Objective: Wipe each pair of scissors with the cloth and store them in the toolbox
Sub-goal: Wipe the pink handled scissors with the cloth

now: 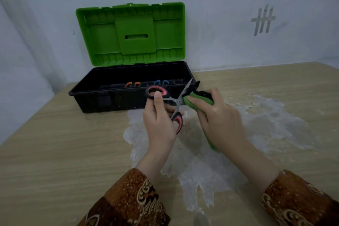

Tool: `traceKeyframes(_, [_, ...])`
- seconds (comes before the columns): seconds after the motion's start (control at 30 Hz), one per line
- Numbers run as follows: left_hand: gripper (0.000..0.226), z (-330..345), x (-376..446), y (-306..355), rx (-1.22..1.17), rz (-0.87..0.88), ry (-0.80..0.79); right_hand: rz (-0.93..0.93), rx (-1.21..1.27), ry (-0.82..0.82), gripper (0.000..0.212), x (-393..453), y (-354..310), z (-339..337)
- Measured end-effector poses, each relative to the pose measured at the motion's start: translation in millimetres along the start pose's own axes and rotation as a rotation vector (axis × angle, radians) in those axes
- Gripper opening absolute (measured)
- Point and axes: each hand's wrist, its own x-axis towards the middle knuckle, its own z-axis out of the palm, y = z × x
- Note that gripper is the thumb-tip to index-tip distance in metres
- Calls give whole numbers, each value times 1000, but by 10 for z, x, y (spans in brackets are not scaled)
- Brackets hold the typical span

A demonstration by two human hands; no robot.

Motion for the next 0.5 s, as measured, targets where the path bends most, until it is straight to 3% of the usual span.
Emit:
traceKeyframes(0.17, [30,-8,16,56,-57,-4,15,-84,27,34,34,-45,-7,-32])
traceKeyframes(0.4, [30,-71,87,111,-47,11,-45,159,-2,96,33,45,255,-133])
traceKeyframes(0.5, [31,-20,37,94,32,70,-82,-3,43,172,35,57,141,-201])
